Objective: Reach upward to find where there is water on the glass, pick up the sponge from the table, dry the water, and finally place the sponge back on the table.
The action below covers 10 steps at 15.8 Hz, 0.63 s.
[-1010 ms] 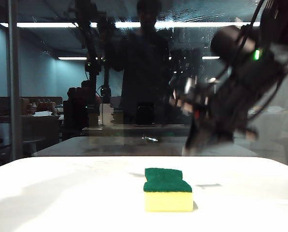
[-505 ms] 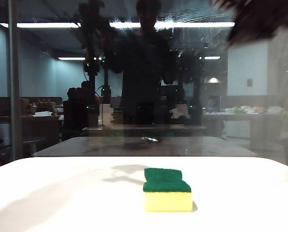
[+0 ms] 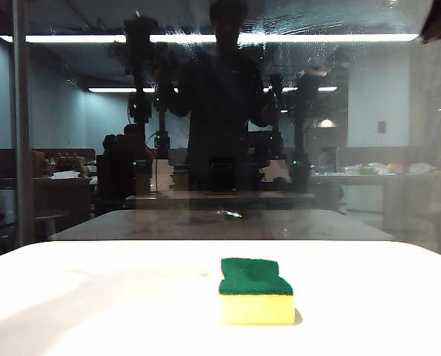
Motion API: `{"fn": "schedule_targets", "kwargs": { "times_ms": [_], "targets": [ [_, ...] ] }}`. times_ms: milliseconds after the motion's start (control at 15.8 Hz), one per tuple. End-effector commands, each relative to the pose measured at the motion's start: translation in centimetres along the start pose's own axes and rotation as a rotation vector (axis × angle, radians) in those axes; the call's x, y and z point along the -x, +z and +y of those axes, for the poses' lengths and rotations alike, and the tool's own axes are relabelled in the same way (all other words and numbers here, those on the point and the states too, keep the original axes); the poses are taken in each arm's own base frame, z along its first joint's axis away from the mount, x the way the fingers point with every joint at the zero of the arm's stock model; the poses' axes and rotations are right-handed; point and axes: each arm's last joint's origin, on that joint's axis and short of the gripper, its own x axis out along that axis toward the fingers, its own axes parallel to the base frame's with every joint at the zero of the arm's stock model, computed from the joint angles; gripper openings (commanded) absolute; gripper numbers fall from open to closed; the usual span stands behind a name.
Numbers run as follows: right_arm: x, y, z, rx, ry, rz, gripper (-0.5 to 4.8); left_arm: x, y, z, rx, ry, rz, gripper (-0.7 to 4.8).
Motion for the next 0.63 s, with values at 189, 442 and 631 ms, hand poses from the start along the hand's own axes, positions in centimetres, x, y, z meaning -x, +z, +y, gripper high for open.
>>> {"fn": "schedule_targets", "kwargs": {
  "times_ms": [189, 442, 631],
  "targets": [
    [2.2, 0.7, 0.3, 0.039, 0.030, -0.062, -0.09, 0.4, -2.9, -0.8, 0.064, 0.031, -0.046, -0.05],
    [4.1, -0.4, 0.1, 0.039, 0.012, -0.102, -0.09, 0.0, -5.4, -1.3, 0.082, 0.042, -0.025, -0.05],
    [5.1, -2.3, -0.2, 0.014, 0.005, -0.101, -0.09, -0.6, -6.9, -1.4, 0.088, 0.075, -0.025, -0.05]
  ]
}}
